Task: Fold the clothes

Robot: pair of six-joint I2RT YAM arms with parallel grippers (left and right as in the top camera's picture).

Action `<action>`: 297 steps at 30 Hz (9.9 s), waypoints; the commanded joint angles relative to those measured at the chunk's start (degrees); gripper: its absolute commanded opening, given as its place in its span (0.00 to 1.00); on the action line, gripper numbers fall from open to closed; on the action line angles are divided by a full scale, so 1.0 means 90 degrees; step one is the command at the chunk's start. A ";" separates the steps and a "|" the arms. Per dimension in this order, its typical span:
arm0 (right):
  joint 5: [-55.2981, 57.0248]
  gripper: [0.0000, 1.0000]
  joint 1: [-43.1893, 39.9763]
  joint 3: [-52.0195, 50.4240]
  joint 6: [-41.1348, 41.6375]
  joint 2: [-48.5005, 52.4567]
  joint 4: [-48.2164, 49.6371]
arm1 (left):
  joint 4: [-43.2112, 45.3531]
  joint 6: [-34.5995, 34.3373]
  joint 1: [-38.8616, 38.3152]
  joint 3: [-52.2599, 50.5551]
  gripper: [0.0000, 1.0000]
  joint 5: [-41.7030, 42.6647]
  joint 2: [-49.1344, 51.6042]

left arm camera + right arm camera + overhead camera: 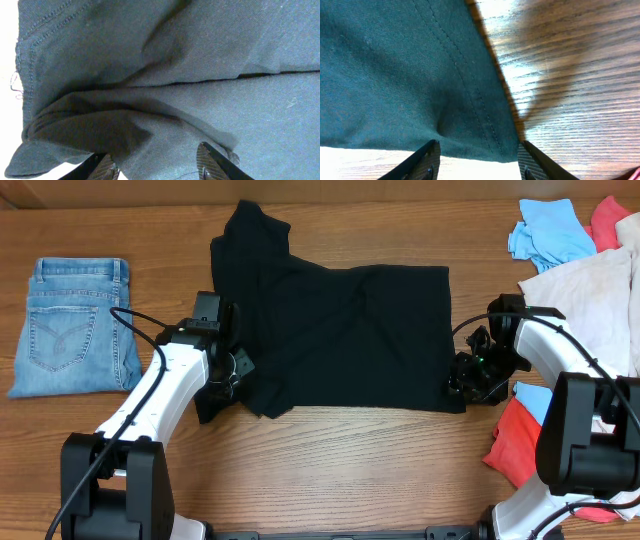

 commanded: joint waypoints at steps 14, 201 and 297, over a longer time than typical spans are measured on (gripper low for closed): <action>-0.0070 0.54 0.0007 -0.0034 0.0019 0.0019 -0.0002 | 0.0420 -0.0192 0.0029 -0.0374 0.32 -0.0005 0.0063; 0.0763 0.04 -0.0996 0.0763 0.0000 -0.0826 -0.2300 | -0.4007 0.3597 0.1120 0.1008 0.04 0.0867 -0.0279; 0.0799 0.57 -0.0719 0.0369 0.0002 -0.0342 0.1685 | 0.0005 0.2312 0.1112 0.0493 0.54 0.0466 0.0578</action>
